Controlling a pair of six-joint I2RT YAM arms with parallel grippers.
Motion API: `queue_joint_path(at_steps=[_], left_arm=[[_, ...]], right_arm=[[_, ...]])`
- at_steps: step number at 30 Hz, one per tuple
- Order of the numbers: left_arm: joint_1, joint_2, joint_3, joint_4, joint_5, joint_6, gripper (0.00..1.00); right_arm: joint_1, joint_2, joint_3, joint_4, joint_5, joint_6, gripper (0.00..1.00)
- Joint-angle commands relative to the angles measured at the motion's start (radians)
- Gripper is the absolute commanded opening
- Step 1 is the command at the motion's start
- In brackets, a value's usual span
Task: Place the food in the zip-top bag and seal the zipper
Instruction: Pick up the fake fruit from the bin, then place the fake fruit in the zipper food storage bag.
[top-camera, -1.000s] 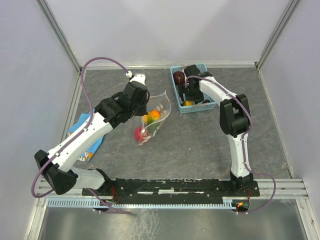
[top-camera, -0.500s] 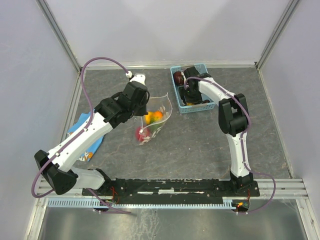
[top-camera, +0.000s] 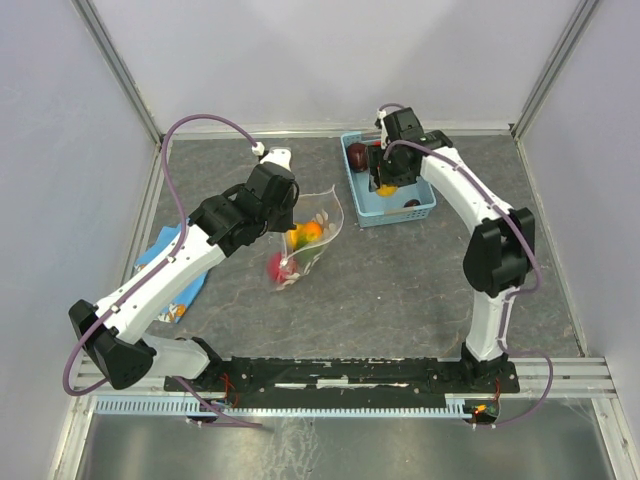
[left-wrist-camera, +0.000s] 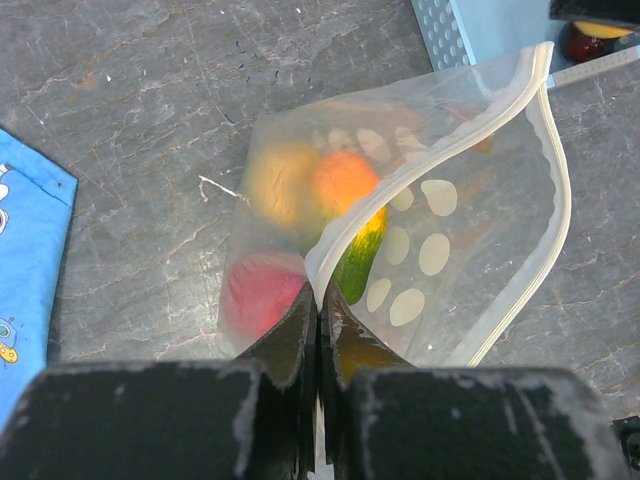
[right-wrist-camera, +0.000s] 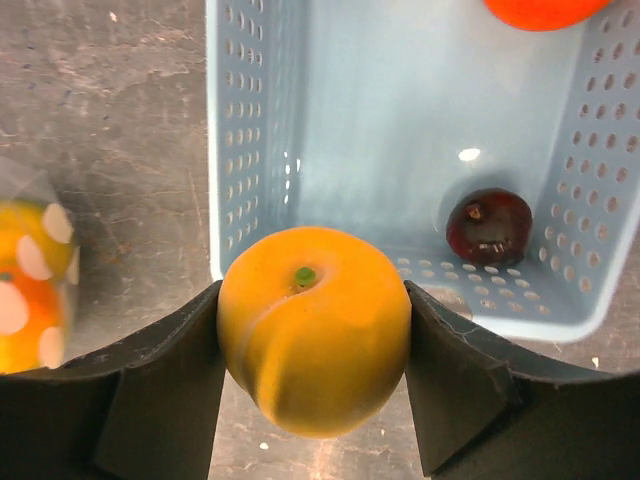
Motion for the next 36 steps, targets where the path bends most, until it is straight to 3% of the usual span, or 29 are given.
queue_joint_path(at_steps=[1, 11, 21, 31, 36], left_arm=[[0.004, -0.022, 0.028, 0.025, 0.005, 0.024, 0.03], [0.004, -0.019, 0.032, 0.029, 0.039, 0.011, 0.03], [0.005, -0.019, 0.024, 0.031, 0.057, 0.004, 0.03], [0.004, -0.017, -0.003, 0.048, 0.083, -0.009, 0.03], [0.005, -0.010, -0.005, 0.051, 0.098, -0.015, 0.03]], right_arm=[[0.016, -0.152, -0.029, 0.009, -0.008, 0.052, 0.59], [0.119, -0.414, -0.104, 0.065, -0.042, 0.161, 0.58], [0.289, -0.569, -0.284, 0.303, -0.081, 0.321, 0.58], [0.350, -0.539, -0.511, 0.607, -0.172, 0.500, 0.59], [0.367, -0.468, -0.520, 0.621, -0.208, 0.531, 0.59]])
